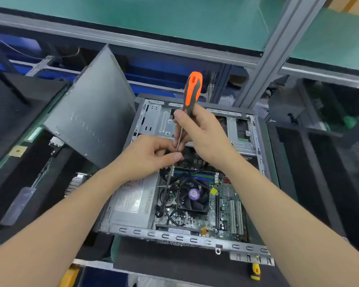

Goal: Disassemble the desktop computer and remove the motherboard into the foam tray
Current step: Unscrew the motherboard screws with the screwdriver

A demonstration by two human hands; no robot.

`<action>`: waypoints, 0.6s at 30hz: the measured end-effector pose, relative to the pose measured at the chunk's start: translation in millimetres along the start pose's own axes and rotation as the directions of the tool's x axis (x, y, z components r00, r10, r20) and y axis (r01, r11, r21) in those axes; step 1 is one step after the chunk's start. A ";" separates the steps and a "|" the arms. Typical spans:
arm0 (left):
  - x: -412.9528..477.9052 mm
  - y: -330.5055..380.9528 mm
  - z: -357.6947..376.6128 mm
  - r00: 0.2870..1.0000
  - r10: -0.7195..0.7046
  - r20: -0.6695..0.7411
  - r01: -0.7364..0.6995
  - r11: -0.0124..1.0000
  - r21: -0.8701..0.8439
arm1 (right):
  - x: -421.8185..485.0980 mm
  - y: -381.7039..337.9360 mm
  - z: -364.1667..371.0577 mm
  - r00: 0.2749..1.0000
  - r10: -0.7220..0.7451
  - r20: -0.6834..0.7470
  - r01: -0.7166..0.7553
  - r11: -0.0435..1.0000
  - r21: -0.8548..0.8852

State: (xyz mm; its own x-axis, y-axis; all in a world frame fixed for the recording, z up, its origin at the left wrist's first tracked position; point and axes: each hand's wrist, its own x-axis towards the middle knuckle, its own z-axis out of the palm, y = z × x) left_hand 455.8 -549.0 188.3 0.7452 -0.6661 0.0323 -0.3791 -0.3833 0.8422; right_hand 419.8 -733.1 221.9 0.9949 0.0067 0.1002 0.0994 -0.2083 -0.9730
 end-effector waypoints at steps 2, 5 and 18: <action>0.0 -5.4 0.5 1.000 0.006 -0.019 -0.006 1.000 0.027 | 2.9 5.6 1.9 0.999 0.000 0.034 0.000 1.000 0.011; -2.2 -11.0 -1.3 1.000 0.014 -0.015 -0.014 1.000 0.013 | 5.6 9.8 3.4 0.996 -0.008 0.090 0.004 0.999 0.040; -3.8 -9.5 -10.5 0.992 0.109 0.057 -0.089 0.956 -0.279 | 8.4 -9.6 2.9 0.988 -0.132 0.086 0.112 0.972 0.204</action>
State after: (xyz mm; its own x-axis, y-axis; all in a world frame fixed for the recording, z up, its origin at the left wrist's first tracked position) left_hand 462.3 -536.1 185.8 0.6669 -0.7393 0.0930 -0.2758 -0.1289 0.9525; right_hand 427.3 -728.2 231.5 0.9707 0.1183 0.2093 0.2110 -0.0020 -0.9775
